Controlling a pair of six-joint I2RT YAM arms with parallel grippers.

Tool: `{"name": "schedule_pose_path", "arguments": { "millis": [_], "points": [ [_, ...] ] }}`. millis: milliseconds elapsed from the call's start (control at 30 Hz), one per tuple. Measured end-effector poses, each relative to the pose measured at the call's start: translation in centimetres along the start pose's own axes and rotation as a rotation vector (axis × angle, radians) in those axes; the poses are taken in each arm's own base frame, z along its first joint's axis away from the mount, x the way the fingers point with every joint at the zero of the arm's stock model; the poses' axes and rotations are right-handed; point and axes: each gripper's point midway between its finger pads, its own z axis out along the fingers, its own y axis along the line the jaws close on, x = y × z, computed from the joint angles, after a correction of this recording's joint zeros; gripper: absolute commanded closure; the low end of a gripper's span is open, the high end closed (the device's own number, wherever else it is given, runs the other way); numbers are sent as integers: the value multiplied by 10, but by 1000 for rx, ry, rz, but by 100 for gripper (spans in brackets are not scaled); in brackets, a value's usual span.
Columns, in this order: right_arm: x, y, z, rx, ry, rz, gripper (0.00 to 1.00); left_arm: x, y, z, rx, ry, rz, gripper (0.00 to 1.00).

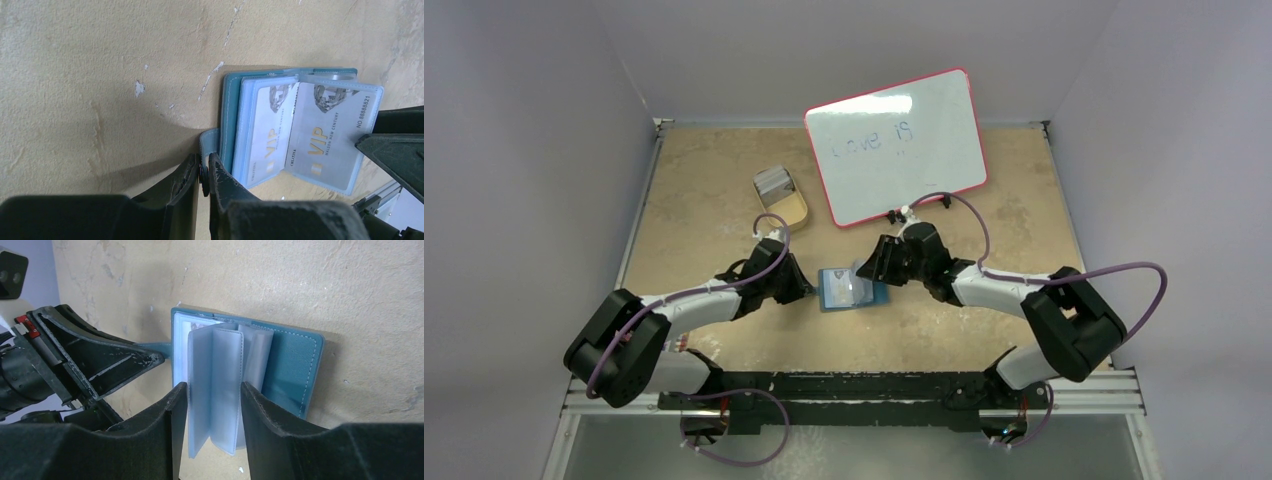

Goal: Put the credit cards into the card holder
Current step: Turn over the card slot in the card holder.

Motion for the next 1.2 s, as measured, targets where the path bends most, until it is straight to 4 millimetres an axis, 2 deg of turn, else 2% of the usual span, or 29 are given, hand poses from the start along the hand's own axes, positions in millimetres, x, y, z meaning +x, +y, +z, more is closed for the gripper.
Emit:
{"name": "schedule_pose_path", "arguments": {
  "millis": [267,533,633,800,1067,1200],
  "points": [
    [0,5,3,-32,5,-4,55,0,0,0,-1,0,0,89],
    [-2,8,3,-43,-3,-4,63,2,2,2,-8,7,-1,89],
    [-2,8,3,-45,-6,-5,63,2,3,2,-9,8,-1,89],
    [-3,9,3,-49,-8,-4,56,2,3,2,-9,8,-1,89],
    [-3,15,3,-78,-9,-8,62,2,2,3,-8,7,-1,89],
    [-3,16,3,-88,-9,-7,68,2,2,3,-8,7,-1,89]
  ]
}}
